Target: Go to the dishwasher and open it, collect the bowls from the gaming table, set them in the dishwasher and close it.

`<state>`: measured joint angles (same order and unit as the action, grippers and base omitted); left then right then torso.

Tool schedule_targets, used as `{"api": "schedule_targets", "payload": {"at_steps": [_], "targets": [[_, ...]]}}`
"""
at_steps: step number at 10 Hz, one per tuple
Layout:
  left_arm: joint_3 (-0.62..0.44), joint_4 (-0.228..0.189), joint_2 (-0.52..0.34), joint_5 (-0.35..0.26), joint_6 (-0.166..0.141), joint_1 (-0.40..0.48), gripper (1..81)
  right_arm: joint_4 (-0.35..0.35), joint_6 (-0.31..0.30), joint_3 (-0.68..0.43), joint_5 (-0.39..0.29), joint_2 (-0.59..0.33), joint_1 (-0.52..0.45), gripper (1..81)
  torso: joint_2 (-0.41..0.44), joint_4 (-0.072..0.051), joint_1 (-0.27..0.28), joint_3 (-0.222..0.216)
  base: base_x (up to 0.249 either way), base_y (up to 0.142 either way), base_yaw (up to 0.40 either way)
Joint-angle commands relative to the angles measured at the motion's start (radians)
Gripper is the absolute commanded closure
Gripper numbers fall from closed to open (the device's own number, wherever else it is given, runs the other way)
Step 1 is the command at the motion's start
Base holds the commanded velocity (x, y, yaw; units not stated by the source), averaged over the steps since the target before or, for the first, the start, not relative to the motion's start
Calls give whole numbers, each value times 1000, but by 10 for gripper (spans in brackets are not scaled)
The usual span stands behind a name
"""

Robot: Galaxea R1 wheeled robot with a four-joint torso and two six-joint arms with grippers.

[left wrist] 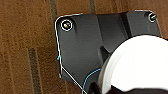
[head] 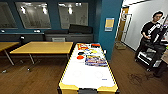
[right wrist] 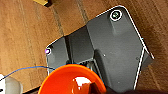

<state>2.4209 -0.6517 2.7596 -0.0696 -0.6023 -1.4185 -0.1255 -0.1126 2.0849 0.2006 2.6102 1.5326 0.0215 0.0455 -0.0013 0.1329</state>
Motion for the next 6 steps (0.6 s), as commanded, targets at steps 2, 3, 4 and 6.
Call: {"api": "schedule_targets", "payload": {"at_steps": [2, 3, 4, 6], "targets": [[1, -8, -10, -36, 4, 42, 811, 21, 2, 13, -55, -14, -31, 811, 0, 0, 1, 0, -134, 0, 0], [7, -8, -4, -36, 6, 42, 811, 21, 2, 24, -55, -8, -31, 811, 0, 0, 1, 0, -134, 0, 0], [20, -8, 3, -36, 6, 42, 811, 21, 2, 32, -55, -3, -31, 811, 0, 0, 1, 0, -138, 0, 0], [37, -8, 13, -36, 13, 39, 811, 21, 2, 33, -55, 0, -31, 811, 0, 0, 1, 0, -139, 0, 0]]}}
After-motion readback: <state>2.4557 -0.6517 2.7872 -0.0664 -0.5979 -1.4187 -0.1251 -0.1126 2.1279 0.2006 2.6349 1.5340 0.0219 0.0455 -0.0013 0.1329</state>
